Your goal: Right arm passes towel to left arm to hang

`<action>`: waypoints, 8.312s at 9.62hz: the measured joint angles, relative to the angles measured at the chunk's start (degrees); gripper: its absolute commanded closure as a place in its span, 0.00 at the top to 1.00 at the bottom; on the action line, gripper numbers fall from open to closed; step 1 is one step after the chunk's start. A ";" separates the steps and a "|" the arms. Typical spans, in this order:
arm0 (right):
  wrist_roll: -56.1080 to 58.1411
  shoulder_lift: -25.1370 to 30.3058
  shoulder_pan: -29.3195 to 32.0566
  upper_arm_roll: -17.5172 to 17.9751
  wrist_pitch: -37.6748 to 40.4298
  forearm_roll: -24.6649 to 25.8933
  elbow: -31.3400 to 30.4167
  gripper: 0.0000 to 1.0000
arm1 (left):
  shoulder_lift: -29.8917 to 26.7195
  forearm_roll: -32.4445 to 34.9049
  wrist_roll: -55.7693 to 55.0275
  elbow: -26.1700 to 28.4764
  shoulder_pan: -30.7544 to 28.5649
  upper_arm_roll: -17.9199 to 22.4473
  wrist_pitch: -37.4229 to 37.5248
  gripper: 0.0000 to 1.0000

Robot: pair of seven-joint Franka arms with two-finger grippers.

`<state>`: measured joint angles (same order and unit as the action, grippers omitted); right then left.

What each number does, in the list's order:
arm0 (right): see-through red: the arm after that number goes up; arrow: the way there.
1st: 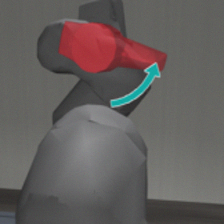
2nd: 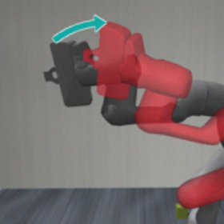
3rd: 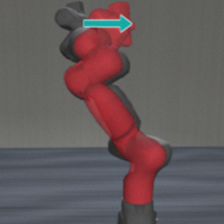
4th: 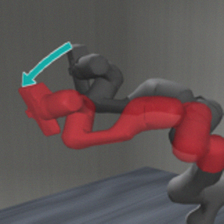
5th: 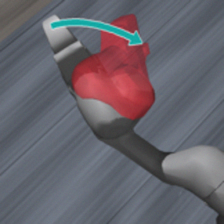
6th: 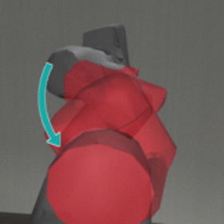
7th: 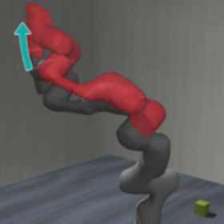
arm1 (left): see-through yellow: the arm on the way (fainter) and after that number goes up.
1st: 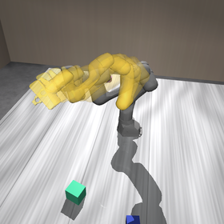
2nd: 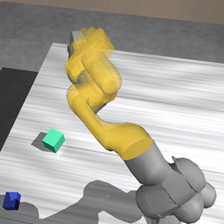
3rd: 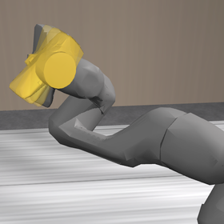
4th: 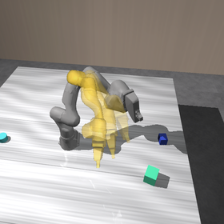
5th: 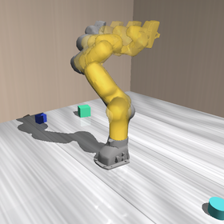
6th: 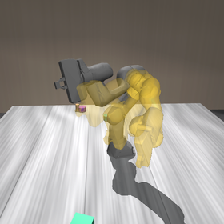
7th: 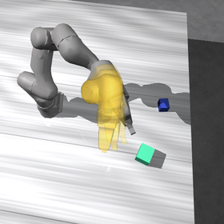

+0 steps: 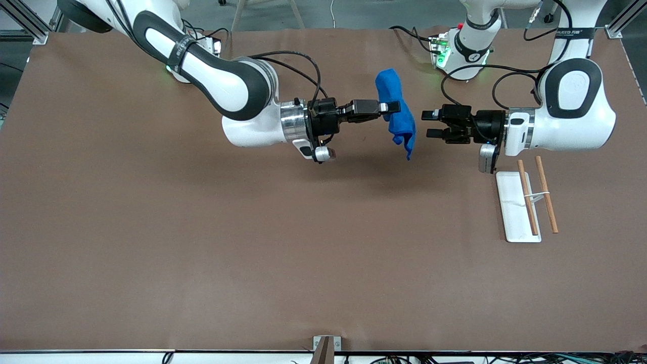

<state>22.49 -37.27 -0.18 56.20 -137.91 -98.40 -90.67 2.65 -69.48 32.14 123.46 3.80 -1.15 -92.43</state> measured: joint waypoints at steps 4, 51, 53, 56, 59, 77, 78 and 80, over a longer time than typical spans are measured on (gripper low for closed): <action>0.68 -0.30 -0.14 0.01 -0.17 -0.17 -0.17 0.01 | 1.48 -14.57 10.62 5.35 -0.06 2.06 6.83 0.95; -29.81 36.77 2.69 -58.80 49.23 101.75 7.29 1.00 | 12.71 49.48 -6.92 -26.72 0.47 25.90 0.90 0.00; -28.80 38.30 2.82 -59.62 51.09 101.22 6.72 1.00 | 15.37 49.48 -3.08 -28.41 0.13 28.27 0.23 0.00; -28.80 37.63 1.51 -59.72 48.62 100.68 5.64 1.00 | 21.06 49.45 -3.23 -32.05 0.13 29.96 -2.56 0.01; -28.80 37.58 1.51 -60.16 47.83 100.45 5.64 1.00 | 27.33 49.21 -5.30 -36.64 0.03 30.69 -6.98 0.03; -26.35 37.58 4.07 -58.54 47.78 100.46 5.63 1.00 | -0.79 63.71 -27.95 -31.54 0.62 4.54 -3.95 1.00; -26.35 37.58 4.09 -58.60 47.78 100.47 5.63 1.00 | -2.24 63.71 -27.99 -31.87 0.58 4.10 -2.95 1.00; -26.35 37.58 4.67 -58.58 47.78 100.50 5.63 1.00 | -3.20 64.38 -28.00 -34.16 0.54 3.81 -1.03 1.00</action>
<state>-3.86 0.31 4.49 -2.38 -90.14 2.10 -85.05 -0.56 -5.10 4.14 89.30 4.34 2.66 -93.46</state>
